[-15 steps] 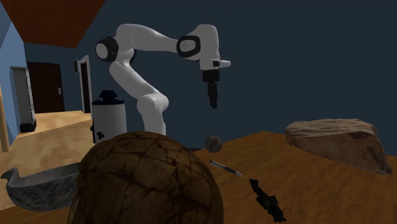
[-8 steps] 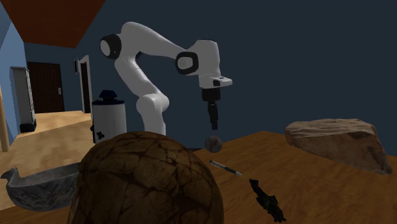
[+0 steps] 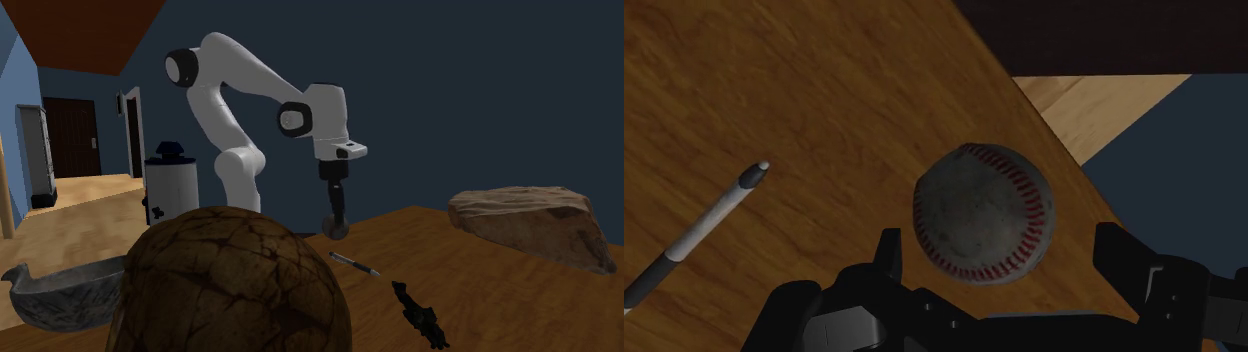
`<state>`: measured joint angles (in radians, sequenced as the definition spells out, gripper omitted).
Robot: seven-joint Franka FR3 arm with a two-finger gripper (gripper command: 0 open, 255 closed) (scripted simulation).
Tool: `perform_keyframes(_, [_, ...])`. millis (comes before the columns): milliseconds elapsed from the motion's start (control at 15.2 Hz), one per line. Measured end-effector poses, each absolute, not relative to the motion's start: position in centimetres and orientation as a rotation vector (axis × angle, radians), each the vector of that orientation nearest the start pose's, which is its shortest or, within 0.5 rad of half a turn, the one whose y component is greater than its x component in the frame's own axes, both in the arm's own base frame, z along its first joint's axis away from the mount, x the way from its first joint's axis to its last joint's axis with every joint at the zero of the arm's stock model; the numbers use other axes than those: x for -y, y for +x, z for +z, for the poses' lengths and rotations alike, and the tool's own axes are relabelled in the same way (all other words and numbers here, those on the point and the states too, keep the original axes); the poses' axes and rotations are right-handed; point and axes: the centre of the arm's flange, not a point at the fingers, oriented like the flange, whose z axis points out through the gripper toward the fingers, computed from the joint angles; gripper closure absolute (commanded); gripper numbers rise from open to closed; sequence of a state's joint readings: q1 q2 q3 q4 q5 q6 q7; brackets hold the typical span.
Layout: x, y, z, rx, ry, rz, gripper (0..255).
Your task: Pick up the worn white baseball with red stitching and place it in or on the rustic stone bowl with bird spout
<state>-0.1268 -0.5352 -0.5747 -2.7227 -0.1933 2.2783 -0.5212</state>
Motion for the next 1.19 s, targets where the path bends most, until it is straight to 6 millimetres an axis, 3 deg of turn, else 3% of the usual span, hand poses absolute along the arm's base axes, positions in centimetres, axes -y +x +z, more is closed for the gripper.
perform_keyframes(198, [23.15,29.26,35.25,0.011,-3.046,-0.155,0])
perform_keyframes(528, [23.19,29.31,35.09,0.011,-3.046,-0.156,0])
perform_keyframes(594, [23.19,29.31,35.09,0.011,-3.046,-0.156,255])
perform_keyframes(1188, [23.19,29.34,35.13,0.011,-3.047,-0.157,255])
